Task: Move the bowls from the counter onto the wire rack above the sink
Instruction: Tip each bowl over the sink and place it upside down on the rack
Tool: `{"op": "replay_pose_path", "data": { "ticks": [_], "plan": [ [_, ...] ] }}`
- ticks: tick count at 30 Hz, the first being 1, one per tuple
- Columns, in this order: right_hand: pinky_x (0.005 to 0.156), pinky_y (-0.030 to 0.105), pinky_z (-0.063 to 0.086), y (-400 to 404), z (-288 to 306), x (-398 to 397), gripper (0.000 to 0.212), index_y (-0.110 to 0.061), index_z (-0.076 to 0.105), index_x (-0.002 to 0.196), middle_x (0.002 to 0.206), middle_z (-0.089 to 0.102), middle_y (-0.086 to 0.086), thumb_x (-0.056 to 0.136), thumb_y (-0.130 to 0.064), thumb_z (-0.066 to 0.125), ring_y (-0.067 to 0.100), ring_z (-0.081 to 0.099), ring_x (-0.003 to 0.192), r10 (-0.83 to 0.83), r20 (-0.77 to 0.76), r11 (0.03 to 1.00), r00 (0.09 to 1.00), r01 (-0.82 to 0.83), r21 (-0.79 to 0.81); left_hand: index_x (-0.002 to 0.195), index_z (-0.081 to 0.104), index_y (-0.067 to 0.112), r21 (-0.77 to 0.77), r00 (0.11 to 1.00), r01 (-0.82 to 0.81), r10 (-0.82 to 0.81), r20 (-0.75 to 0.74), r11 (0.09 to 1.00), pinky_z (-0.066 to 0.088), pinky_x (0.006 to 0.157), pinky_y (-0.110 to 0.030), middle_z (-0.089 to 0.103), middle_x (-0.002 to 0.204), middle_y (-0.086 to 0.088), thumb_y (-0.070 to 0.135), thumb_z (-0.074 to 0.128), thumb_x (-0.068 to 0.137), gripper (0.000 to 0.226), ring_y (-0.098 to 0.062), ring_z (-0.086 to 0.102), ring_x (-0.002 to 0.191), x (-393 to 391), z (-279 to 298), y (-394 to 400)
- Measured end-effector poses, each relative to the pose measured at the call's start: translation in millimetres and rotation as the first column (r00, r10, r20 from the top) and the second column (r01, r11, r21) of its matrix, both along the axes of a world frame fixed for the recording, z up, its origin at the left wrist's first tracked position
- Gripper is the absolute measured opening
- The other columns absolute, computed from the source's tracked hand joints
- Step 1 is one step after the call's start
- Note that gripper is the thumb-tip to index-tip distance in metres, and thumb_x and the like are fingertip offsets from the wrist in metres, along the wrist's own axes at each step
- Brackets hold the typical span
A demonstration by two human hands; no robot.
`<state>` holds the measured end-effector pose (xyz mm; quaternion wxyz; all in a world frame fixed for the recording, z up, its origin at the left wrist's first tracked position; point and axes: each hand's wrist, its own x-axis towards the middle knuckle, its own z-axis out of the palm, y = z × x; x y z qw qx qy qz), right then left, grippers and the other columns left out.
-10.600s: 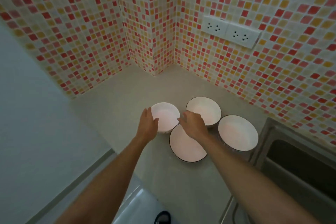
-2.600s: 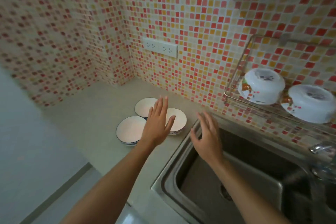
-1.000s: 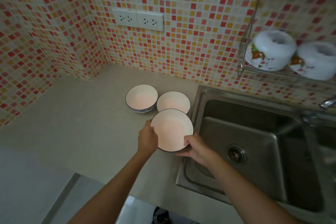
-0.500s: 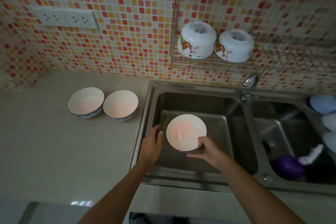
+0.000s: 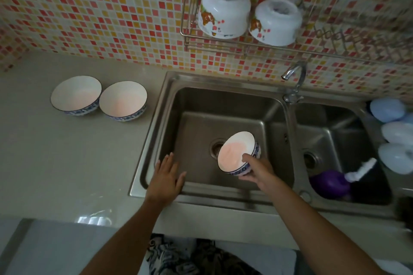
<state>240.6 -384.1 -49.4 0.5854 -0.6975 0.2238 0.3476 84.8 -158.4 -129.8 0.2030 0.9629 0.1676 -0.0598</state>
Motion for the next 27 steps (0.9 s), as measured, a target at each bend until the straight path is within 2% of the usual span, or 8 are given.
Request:
{"op": "replay_pose_path", "data": {
  "ticks": [3,6,10,12,14,20,24,27],
  "plan": [
    [0.078,0.051,0.055,-3.0,-9.3,1.6,0.042,-0.004,0.052,0.123,0.108,0.058,0.015,0.084,-0.006,0.067,0.032,0.06,0.089,-0.015,0.04,0.995,0.999,0.018,-0.095,0.143,0.034,0.011,0.003,0.999,-0.024,0.024,-0.03,1.0,-0.002,0.119,-0.038,0.012,0.158,-0.012,0.063,0.001,0.081,0.087,-0.023,0.003,0.146,1.6,1.0,-0.8],
    [0.069,0.047,0.057,-5.6,-17.3,3.2,0.045,-0.005,0.055,0.121,0.105,0.061,0.014,0.079,-0.01,0.072,0.032,0.061,0.088,0.019,0.087,0.983,0.996,-0.003,-0.182,0.143,0.035,0.01,-0.004,0.999,-0.051,0.051,-0.01,0.999,-0.002,0.119,-0.035,0.013,0.157,-0.012,0.063,0.005,0.083,0.085,-0.022,0.005,0.146,0.5,0.7,-1.6],
    [0.066,0.045,0.061,-6.6,-22.3,3.4,0.04,-0.014,0.066,0.097,0.099,0.071,0.011,0.06,-0.024,0.079,0.028,0.068,0.081,0.171,0.223,0.919,0.96,-0.074,-0.387,0.142,0.037,0.01,-0.023,0.998,-0.063,0.063,0.013,0.998,0.002,0.12,-0.037,0.018,0.156,-0.013,0.063,0.011,0.085,0.082,-0.022,0.009,0.146,-0.2,-1.8,0.4],
    [0.069,0.035,0.059,-6.9,-23.8,3.5,0.049,-0.01,0.067,0.096,0.1,0.071,0.011,0.053,-0.029,0.079,0.021,0.063,0.078,0.287,0.284,0.857,0.915,-0.113,-0.502,0.141,0.038,0.011,-0.024,0.998,-0.061,0.061,0.015,0.998,0.003,0.12,-0.037,0.02,0.156,-0.012,0.064,0.012,0.086,0.081,-0.022,0.01,0.146,-0.6,-2.6,0.7],
    [0.072,0.026,0.048,-5.6,-24.0,4.1,0.059,-0.002,0.061,0.109,0.109,0.062,0.013,0.058,-0.025,0.081,0.019,0.051,0.084,0.385,0.299,0.797,0.873,-0.151,-0.585,0.141,0.038,0.012,-0.025,0.998,-0.058,0.058,0.007,0.998,0.004,0.12,-0.037,0.019,0.156,-0.011,0.064,0.013,0.086,0.08,-0.021,0.01,0.146,-1.0,-2.5,0.8],
    [0.082,0.038,0.054,2.9,-25.3,-0.9,0.079,-0.003,0.047,0.122,0.121,0.046,0.014,0.059,-0.03,0.085,0.03,0.057,0.096,0.539,0.322,0.677,0.778,-0.172,-0.716,0.141,0.038,0.012,-0.031,0.999,-0.041,0.041,0.003,0.999,0.001,0.119,-0.036,0.018,0.156,-0.011,0.064,0.014,0.086,0.08,-0.021,0.01,0.146,-0.9,-0.1,1.1],
    [0.077,0.035,0.054,6.7,-23.4,-6.5,0.081,-0.01,0.044,0.122,0.117,0.045,0.009,0.058,-0.034,0.088,0.022,0.055,0.092,0.68,0.35,0.556,0.644,-0.142,-0.819,0.143,0.035,0.013,-0.023,1.0,-0.019,0.019,-0.014,1.0,-0.001,0.119,-0.036,0.016,0.157,-0.01,0.065,0.01,0.085,0.082,-0.02,0.007,0.146,-1.3,1.5,1.6],
    [0.078,0.034,0.052,8.1,-21.7,-9.6,0.082,-0.011,0.043,0.122,0.116,0.043,0.008,0.058,-0.035,0.088,0.023,0.05,0.099,0.782,0.333,0.462,0.527,-0.131,-0.877,0.145,0.029,0.015,-0.027,0.999,-0.01,0.01,-0.032,1.0,-0.003,0.119,-0.035,0.013,0.158,-0.008,0.068,0.008,0.083,0.084,-0.019,0.003,0.146,-2.3,3.2,2.7]
  ]
}}
